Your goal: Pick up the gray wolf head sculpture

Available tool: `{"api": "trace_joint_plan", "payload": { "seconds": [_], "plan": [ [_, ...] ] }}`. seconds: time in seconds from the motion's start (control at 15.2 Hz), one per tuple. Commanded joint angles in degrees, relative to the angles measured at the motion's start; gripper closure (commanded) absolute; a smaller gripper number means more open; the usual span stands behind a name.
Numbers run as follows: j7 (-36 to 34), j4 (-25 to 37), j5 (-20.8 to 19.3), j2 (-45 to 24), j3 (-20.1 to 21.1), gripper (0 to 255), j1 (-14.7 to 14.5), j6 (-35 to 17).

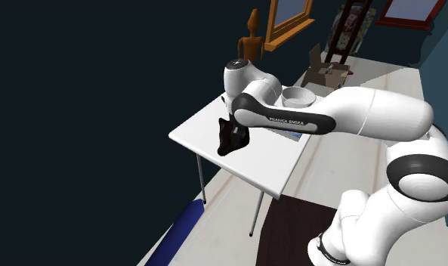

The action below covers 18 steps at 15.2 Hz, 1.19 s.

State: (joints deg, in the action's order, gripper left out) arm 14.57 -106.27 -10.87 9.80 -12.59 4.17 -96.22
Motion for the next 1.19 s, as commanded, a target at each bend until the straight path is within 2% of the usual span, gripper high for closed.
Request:
{"api": "trace_joint_plan", "payload": {
  "seconds": [0.0,0.4,0.73,0.79,1.12],
  "plan": [
    [2.1,3.8,0.5,-4.0,-1.1,0,0.5,-0.6],
    [8.7,18.8,3.4,-17.1,-3.7,0,3.0,-0.2],
    [14.0,36.3,7.2,-30.1,-4.8,0,6.8,3.2],
    [14.2,37.5,7.4,-31.0,-4.7,0,7.1,3.5],
    [13.5,31.8,7.0,-29.8,-4.7,0,6.7,-1.0]
  ]
}}
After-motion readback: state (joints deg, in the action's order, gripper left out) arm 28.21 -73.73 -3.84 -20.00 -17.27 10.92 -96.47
